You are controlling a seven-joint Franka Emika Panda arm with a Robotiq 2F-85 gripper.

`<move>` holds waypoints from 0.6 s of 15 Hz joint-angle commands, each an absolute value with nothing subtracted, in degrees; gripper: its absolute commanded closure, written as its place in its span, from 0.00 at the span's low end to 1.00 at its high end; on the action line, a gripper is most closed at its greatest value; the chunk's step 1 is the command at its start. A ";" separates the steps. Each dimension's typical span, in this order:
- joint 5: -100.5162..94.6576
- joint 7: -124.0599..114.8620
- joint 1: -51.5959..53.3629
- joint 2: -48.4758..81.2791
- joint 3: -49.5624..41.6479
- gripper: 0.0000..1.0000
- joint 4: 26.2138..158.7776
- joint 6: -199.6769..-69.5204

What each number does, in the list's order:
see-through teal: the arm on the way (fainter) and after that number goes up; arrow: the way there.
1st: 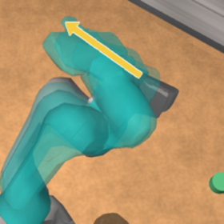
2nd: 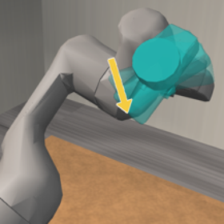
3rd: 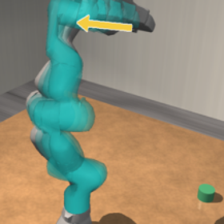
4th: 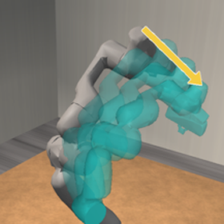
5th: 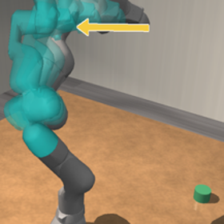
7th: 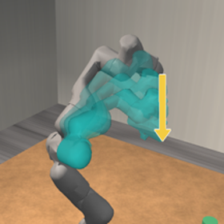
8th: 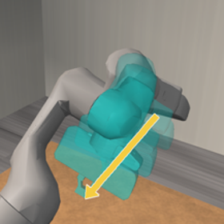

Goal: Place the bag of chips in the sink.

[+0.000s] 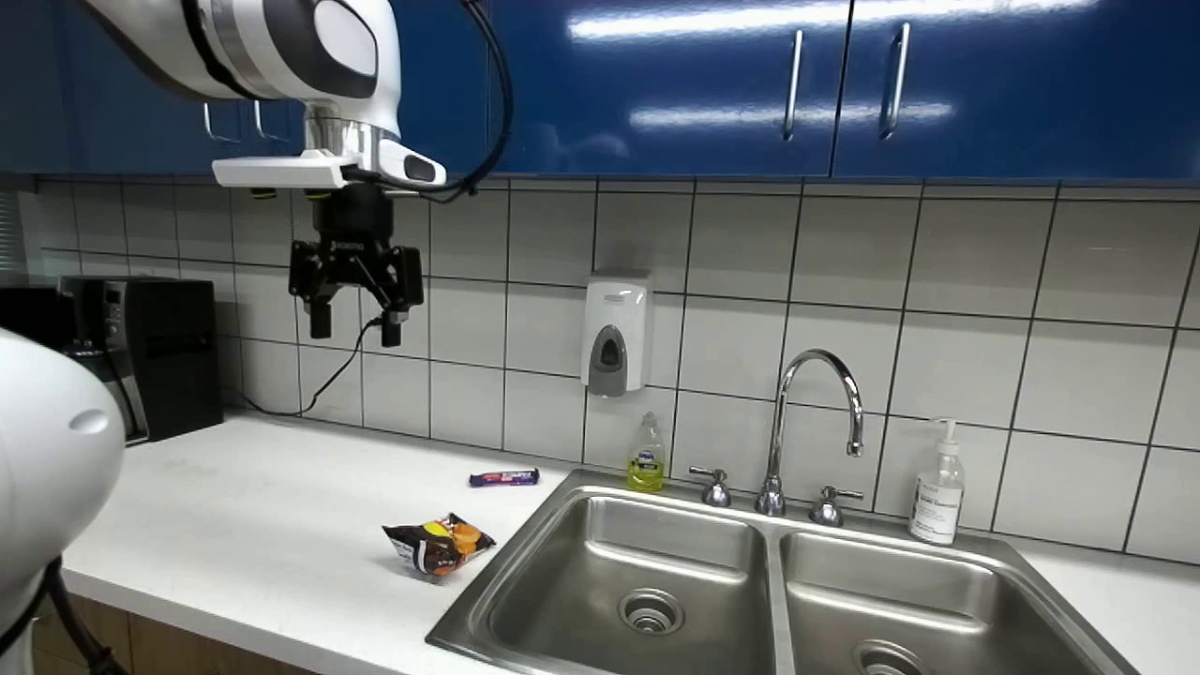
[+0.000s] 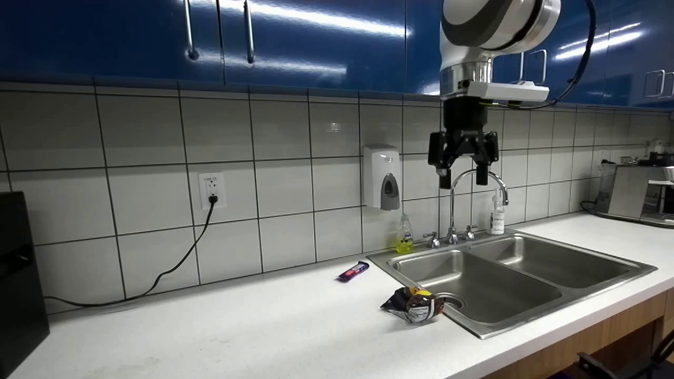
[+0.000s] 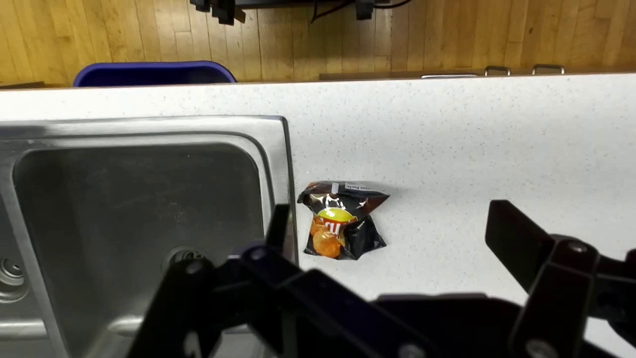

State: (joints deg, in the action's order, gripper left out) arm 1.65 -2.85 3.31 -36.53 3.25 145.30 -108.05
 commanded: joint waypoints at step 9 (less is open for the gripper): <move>1.68 -4.08 2.59 -33.68 3.15 0.00 153.96 -119.26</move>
State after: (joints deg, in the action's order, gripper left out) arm 1.42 -3.91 2.79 -34.28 3.03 151.15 -114.99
